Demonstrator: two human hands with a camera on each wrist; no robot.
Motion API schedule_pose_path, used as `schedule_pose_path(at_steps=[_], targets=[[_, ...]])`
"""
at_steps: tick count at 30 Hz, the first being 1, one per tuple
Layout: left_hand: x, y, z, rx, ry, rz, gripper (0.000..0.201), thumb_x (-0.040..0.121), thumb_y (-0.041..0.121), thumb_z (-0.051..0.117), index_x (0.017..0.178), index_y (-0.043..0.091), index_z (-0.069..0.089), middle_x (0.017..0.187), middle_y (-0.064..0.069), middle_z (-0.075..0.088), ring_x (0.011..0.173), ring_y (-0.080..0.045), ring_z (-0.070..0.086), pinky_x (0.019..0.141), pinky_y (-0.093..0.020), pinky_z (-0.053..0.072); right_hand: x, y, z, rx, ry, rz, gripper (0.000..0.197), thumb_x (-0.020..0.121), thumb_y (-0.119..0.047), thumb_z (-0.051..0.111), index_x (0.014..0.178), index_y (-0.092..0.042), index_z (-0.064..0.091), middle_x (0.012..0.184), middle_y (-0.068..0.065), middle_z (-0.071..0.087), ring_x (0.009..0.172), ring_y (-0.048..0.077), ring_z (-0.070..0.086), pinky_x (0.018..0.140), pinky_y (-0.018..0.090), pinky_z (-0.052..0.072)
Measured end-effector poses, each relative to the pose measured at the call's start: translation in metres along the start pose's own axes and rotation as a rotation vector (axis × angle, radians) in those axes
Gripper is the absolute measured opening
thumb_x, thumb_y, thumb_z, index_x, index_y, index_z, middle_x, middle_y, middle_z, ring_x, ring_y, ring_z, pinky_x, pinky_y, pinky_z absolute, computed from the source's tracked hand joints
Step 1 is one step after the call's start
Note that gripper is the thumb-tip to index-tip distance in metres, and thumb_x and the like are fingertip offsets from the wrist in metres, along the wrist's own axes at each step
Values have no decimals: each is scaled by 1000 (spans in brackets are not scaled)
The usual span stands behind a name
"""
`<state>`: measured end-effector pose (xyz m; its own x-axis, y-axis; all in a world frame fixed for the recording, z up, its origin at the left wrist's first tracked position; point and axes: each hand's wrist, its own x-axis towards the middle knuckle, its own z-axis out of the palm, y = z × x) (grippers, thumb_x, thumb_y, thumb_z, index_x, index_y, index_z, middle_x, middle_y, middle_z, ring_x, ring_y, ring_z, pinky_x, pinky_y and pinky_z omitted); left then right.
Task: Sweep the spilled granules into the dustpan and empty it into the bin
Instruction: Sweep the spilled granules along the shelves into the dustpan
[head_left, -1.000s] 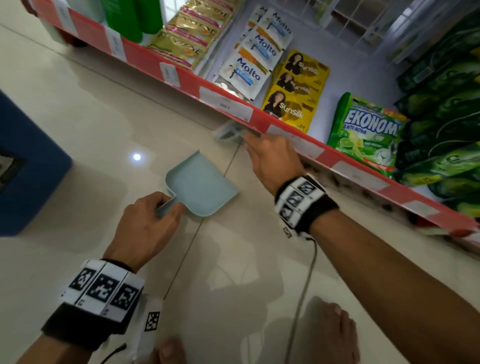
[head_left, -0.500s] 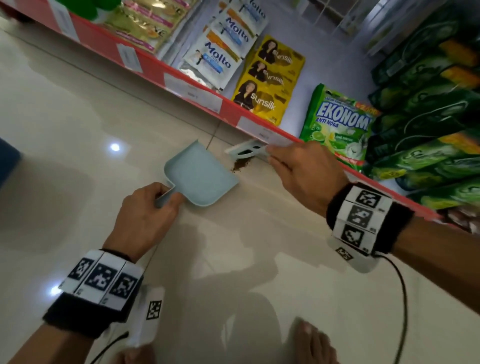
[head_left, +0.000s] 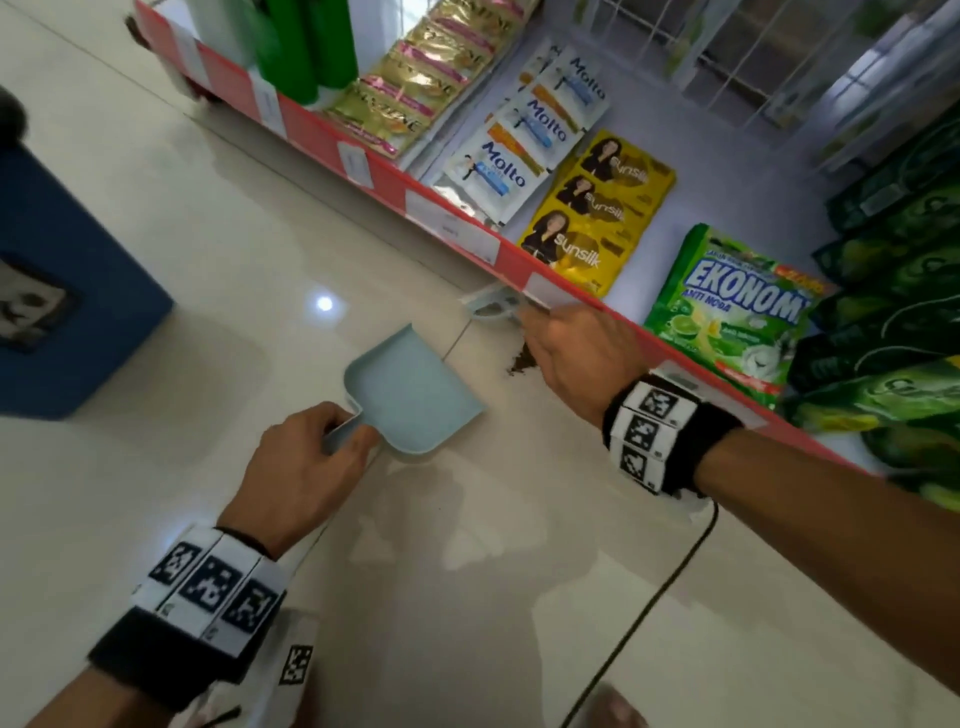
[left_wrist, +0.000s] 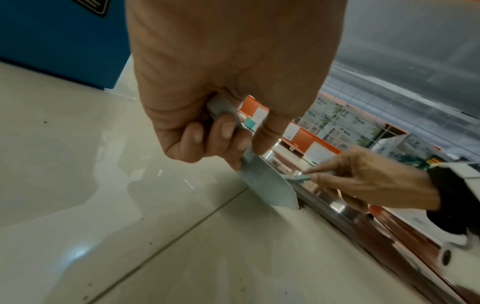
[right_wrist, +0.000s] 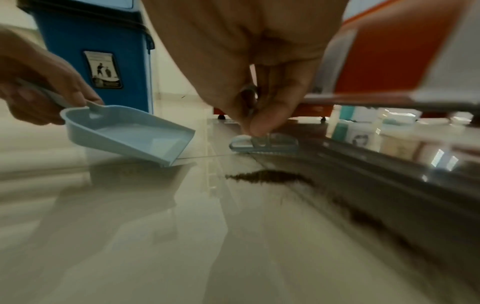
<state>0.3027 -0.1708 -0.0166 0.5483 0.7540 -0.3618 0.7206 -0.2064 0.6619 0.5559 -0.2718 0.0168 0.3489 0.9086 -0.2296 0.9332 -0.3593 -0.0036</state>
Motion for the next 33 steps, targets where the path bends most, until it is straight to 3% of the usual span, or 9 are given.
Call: schedule_pose_path(at_steps=[4,7,11,15,20,24,27,31,33], targets=[[-5,0,1,28,-20,57,40,93,39,59,69,7,54,56,0,50,51,-16,43,50,-29,30,-58,16,32,110,2,101,26,99,-21,43,119,-14,59,99,15,69,87,35,66,73,42,53],[-6,0,7,13,-29,81,42,94,38,58,74,1,56,59,-4,50,53,-16,42,51,-30,31,-100,26,39,198,157,151,29,99,-22,50,120,-10,66,95,16,72,81,35,68,69,43,55],[-7,5,18,-4,-83,111,43,94,35,58,75,-3,54,60,-6,49,54,-18,40,52,-31,30,-94,22,34,167,357,152,27,98,-18,53,118,-6,66,99,17,73,82,36,68,70,42,56],[-5,10,22,-5,-122,148,41,94,36,58,75,-1,55,60,-4,49,54,-16,41,51,-30,30,-63,18,32,49,221,290,30,103,-22,40,127,-13,56,103,16,70,85,37,68,73,43,55],[0,7,21,-34,-93,162,41,94,36,60,75,-1,55,60,-4,52,55,-17,44,52,-30,33,-55,8,37,34,153,349,24,101,-17,41,116,-9,59,102,16,68,89,37,66,76,42,55],[-6,3,21,-66,-125,129,39,88,43,60,71,8,54,58,2,52,55,-16,47,52,-29,33,-91,5,39,123,163,299,27,100,-19,44,111,-5,65,91,18,70,78,34,64,70,39,53],[-9,1,21,-71,-146,96,39,79,49,53,71,11,55,59,2,53,55,-14,49,51,-28,33,-111,-3,33,212,300,263,27,100,-19,50,113,-4,68,85,18,70,70,34,62,62,37,52],[-9,-4,23,-42,-121,106,35,92,38,60,73,9,56,60,0,53,56,-17,48,51,-28,34,-85,-9,25,257,406,153,28,98,-18,51,118,-6,67,98,16,72,81,33,66,72,39,55],[-11,-5,23,-17,-112,118,35,92,38,58,73,9,56,61,0,54,57,-17,48,52,-29,34,-64,-14,24,305,408,93,30,97,-16,52,122,-6,67,104,16,71,89,31,66,80,35,52]])
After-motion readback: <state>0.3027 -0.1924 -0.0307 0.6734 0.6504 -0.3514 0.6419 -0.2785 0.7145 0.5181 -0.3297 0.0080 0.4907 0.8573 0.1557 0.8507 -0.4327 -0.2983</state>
